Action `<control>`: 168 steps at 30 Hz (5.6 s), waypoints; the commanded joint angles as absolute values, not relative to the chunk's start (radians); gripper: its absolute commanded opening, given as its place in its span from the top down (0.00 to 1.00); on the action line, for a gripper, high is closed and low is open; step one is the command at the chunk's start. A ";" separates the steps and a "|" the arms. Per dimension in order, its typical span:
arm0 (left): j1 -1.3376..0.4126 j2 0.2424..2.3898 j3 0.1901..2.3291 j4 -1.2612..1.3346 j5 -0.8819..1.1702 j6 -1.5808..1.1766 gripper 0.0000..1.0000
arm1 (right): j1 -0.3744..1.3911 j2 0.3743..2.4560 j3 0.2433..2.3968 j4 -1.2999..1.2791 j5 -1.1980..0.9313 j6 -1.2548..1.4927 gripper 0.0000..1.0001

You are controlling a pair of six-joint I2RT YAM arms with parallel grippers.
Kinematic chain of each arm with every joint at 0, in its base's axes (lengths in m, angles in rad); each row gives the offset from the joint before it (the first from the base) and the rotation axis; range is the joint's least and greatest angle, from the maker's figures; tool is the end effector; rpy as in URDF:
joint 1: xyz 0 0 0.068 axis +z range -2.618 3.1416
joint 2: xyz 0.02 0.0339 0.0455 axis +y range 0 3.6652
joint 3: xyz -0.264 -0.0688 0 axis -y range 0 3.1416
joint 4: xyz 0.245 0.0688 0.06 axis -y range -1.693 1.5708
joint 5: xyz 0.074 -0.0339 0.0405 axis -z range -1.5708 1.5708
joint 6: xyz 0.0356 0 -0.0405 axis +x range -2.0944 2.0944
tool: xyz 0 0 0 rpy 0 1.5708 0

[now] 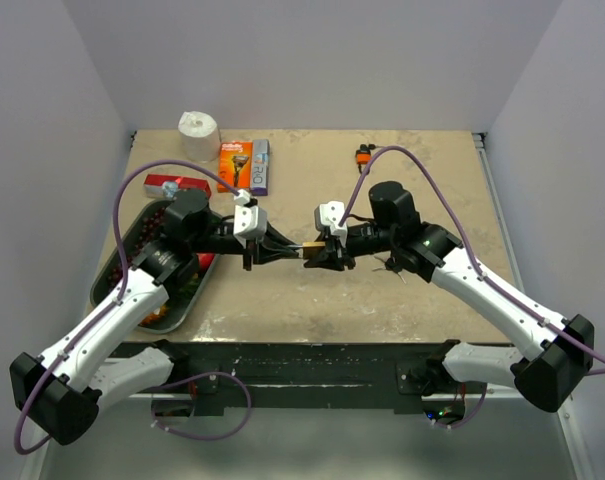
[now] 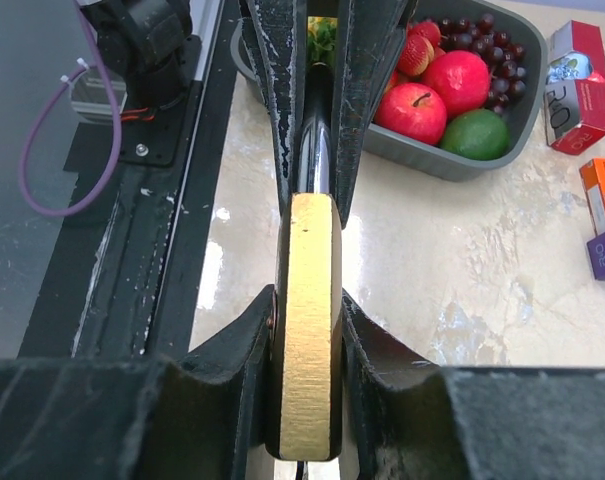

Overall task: Lock with the key
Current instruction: Lock the lock.

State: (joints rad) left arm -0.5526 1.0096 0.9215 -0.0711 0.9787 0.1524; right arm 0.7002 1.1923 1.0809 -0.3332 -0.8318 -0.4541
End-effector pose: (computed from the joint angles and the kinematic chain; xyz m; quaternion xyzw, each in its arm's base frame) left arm 0.1730 -0.1414 0.3603 0.5181 0.5252 -0.4644 0.4900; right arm 0.1827 0.1883 0.3491 -0.6028 0.5306 0.3990 0.4427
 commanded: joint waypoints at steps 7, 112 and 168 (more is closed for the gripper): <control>-0.531 1.012 1.083 -0.423 0.979 0.475 0.55 | 0.706 1.174 1.129 -0.313 -0.851 -0.420 1.00; -0.540 0.950 0.848 -0.077 0.985 0.179 1.00 | 0.718 1.187 1.097 -0.230 -0.887 -0.301 0.33; -0.146 1.026 0.859 -0.557 1.127 0.652 1.00 | 0.299 1.359 1.224 -0.476 -0.928 -0.402 1.00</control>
State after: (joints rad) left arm -0.2054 1.0237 0.8143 -0.5354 1.0176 0.5495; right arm 0.3080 1.3109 1.1801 -0.5510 -0.9253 -0.4561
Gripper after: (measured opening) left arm 0.119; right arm 0.022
